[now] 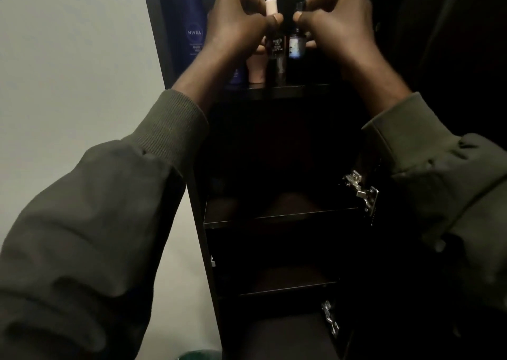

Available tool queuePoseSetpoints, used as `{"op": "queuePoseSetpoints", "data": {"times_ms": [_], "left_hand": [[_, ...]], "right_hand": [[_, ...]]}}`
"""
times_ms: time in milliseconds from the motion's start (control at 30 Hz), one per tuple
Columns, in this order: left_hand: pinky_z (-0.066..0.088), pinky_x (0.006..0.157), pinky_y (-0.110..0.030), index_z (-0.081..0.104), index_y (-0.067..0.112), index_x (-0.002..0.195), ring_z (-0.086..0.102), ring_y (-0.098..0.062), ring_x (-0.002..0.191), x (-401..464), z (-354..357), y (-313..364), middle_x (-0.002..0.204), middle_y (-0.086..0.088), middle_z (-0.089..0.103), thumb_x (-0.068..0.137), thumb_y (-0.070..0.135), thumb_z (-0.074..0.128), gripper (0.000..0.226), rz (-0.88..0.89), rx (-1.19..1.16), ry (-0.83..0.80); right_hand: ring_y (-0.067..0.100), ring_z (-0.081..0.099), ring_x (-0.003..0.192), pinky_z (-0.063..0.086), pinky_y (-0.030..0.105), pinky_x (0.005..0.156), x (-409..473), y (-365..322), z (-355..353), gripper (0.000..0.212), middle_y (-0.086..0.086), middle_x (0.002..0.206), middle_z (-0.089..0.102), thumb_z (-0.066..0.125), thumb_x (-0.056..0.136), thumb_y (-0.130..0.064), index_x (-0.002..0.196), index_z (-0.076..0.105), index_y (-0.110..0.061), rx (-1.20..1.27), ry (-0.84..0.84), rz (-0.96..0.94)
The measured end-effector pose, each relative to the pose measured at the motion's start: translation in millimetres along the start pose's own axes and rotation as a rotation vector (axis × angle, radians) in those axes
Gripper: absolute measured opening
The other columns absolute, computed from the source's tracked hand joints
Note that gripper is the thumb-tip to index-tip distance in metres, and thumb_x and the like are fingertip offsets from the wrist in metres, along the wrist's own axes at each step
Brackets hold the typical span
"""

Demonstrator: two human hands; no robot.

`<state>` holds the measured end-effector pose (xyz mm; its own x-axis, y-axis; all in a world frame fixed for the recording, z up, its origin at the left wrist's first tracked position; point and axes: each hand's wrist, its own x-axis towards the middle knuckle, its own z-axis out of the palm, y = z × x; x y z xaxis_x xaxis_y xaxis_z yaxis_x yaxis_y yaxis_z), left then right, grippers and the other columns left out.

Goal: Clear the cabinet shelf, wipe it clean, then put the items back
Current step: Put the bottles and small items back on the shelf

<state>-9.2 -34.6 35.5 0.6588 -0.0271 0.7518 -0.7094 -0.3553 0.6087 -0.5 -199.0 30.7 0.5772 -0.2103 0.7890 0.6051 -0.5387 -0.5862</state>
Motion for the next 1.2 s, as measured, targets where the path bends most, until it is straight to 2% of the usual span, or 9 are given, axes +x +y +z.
{"op": "queuePoseSetpoints", "data": {"times_ms": [333,433,600,767,867,933,1000,1100,1200], "left_hand": [[0.062,0.068,-0.030,0.062,0.011,0.107,0.071,-0.015,0.087,11,14,-11,0.104,-0.007,0.067,0.084,0.021,0.072,0.027,-0.067,0.048,-0.026],[0.062,0.066,-0.030,0.062,0.012,0.104,0.072,-0.015,0.084,11,17,-11,0.102,-0.007,0.068,0.084,0.020,0.073,0.025,-0.072,0.042,-0.018],[0.062,0.066,-0.031,0.059,0.018,0.094,0.071,-0.016,0.084,9,20,-6,0.104,-0.008,0.067,0.084,0.019,0.073,0.018,-0.055,0.041,-0.017],[0.062,0.066,-0.028,0.062,0.016,0.100,0.071,-0.013,0.085,8,21,-4,0.106,-0.005,0.066,0.085,0.020,0.072,0.019,-0.030,0.063,-0.024],[0.061,0.066,-0.027,0.066,0.013,0.105,0.070,-0.012,0.086,8,22,-4,0.104,-0.003,0.067,0.085,0.020,0.072,0.022,-0.024,0.075,-0.041],[0.061,0.066,-0.025,0.067,0.013,0.105,0.071,-0.011,0.084,8,22,-5,0.101,-0.001,0.068,0.085,0.018,0.072,0.021,-0.015,0.074,-0.047],[0.061,0.066,-0.025,0.068,0.013,0.103,0.071,-0.009,0.082,7,23,-5,0.099,0.000,0.068,0.085,0.018,0.072,0.019,-0.008,0.070,-0.045],[0.061,0.067,-0.027,0.070,0.015,0.101,0.072,-0.008,0.080,7,26,-6,0.094,0.003,0.069,0.085,0.021,0.073,0.018,0.017,0.086,-0.035],[0.062,0.066,-0.029,0.071,0.012,0.099,0.073,-0.008,0.077,8,27,-5,0.092,0.001,0.071,0.085,0.021,0.073,0.017,0.013,0.075,-0.052]], "right_hand": [[0.006,0.061,0.096,0.056,0.024,0.078,20,42,12,0.031,-0.006,0.112,0.060,0.070,0.088,-0.024,0.116,0.059,-0.023,-0.283,-0.067,0.180],[0.004,0.059,0.095,0.050,0.017,0.070,23,43,14,0.031,-0.006,0.113,0.061,0.072,0.087,-0.024,0.116,0.061,-0.023,-0.318,-0.058,0.153],[0.003,0.056,0.095,0.049,0.018,0.069,25,45,17,0.033,-0.006,0.115,0.059,0.071,0.087,-0.021,0.118,0.059,-0.022,-0.341,-0.061,0.145],[0.006,0.061,0.097,0.049,0.017,0.067,22,45,14,0.035,-0.006,0.111,0.062,0.075,0.083,-0.025,0.115,0.062,-0.023,-0.336,-0.100,0.138],[0.001,0.060,0.093,0.040,0.006,0.057,16,40,5,0.036,-0.010,0.105,0.062,0.075,0.083,-0.028,0.116,0.063,-0.024,-0.291,-0.010,0.105],[-0.005,0.061,0.088,0.046,0.003,0.060,10,32,-4,0.032,-0.013,0.101,0.065,0.075,0.083,-0.030,0.113,0.066,-0.024,-0.237,0.070,-0.006],[-0.004,0.066,0.088,0.054,0.010,0.073,5,21,-14,0.029,-0.012,0.100,0.069,0.074,0.082,-0.027,0.110,0.069,-0.022,-0.119,-0.019,-0.084],[0.002,0.069,0.095,0.059,0.024,0.078,-2,7,-26,0.039,-0.004,0.105,0.071,0.076,0.079,-0.019,0.117,0.066,-0.018,0.006,-0.322,-0.071],[-0.001,0.069,0.092,0.058,0.018,0.073,-5,2,-30,0.050,-0.005,0.104,0.070,0.081,0.076,-0.024,0.121,0.062,-0.021,-0.030,-0.332,-0.071]]}}
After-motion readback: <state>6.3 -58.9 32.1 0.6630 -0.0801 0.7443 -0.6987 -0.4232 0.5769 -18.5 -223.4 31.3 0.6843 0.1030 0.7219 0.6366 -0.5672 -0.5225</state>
